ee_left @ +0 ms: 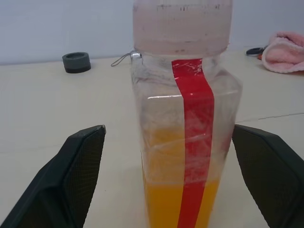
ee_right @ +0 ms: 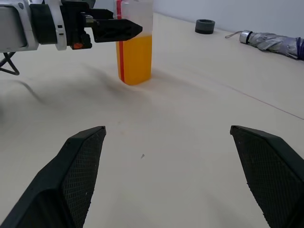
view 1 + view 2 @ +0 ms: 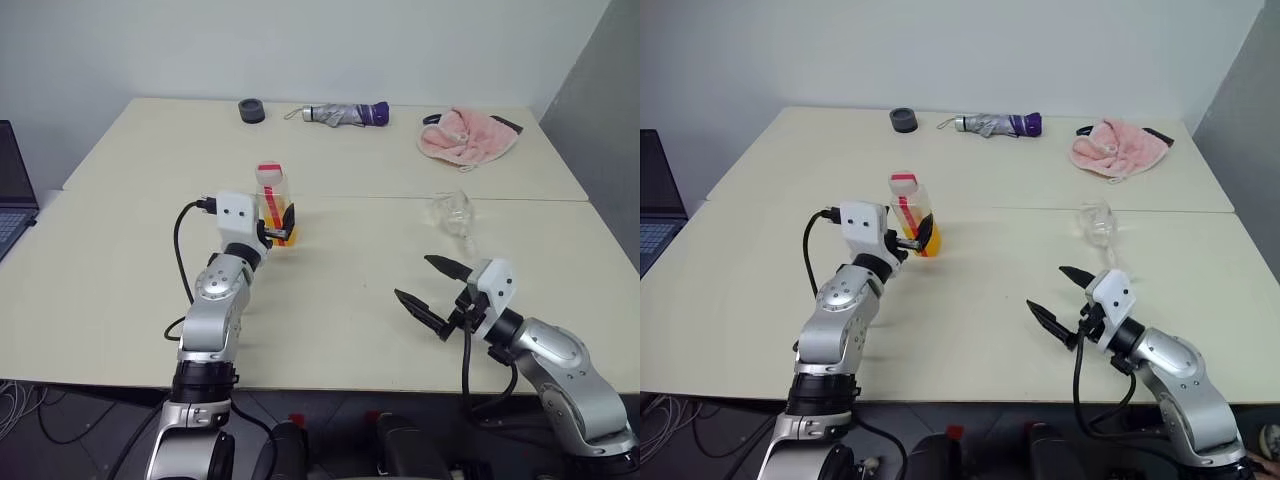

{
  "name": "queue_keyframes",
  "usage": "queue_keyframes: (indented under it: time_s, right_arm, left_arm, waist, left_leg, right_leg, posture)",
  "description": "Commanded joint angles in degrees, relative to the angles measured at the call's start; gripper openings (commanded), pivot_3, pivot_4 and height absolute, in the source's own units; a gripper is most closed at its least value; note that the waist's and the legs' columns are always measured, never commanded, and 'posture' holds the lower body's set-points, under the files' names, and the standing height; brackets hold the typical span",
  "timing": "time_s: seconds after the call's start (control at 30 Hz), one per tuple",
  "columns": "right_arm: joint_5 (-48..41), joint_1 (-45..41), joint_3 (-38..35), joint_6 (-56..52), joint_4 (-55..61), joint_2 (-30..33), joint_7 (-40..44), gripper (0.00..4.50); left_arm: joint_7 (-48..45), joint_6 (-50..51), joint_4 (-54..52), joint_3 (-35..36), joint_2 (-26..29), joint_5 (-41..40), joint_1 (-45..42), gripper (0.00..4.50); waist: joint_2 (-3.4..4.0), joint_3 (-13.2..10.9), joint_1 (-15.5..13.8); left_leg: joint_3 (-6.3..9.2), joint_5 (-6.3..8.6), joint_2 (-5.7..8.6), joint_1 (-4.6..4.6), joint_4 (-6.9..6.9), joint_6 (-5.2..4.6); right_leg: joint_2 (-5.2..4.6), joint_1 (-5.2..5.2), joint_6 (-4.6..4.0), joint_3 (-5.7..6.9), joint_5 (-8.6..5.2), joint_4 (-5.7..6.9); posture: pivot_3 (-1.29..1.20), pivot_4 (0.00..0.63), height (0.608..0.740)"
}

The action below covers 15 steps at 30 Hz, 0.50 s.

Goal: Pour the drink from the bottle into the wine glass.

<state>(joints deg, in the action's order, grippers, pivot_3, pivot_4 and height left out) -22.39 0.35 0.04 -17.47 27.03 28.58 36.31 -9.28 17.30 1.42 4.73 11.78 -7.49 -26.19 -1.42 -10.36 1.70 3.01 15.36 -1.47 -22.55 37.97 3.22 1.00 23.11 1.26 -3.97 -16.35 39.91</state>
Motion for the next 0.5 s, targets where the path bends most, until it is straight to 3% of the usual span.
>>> queue_keyframes:
  time_s: [0.03,0.5]
  right_arm:
    - [-2.25,-1.58,-0.79,-1.11,2.39,0.76,1.33,4.50]
    - [-5.32,-6.21,-0.92,-6.98,5.20,1.36,0.70,4.50]
  left_arm:
    - [0.98,-0.37,0.57,-0.13,-0.15,0.98,-2.49,4.46]
    - [2.98,3.55,1.80,-0.39,-1.42,1.41,-7.31,4.46]
  waist:
    - [0.00,0.00,0.01]
    - [-0.01,-0.01,0.02]
  left_leg:
    - [0.01,0.00,0.00,-0.01,0.00,0.00]
    - [0.02,0.00,0.01,-0.04,0.01,0.01]
  right_leg:
    - [0.00,0.00,0.00,0.01,0.00,0.00]
    - [-0.01,0.01,0.00,0.02,0.00,0.00]
  posture:
    - [0.00,0.150,0.740]
    - [0.00,0.150,0.740]
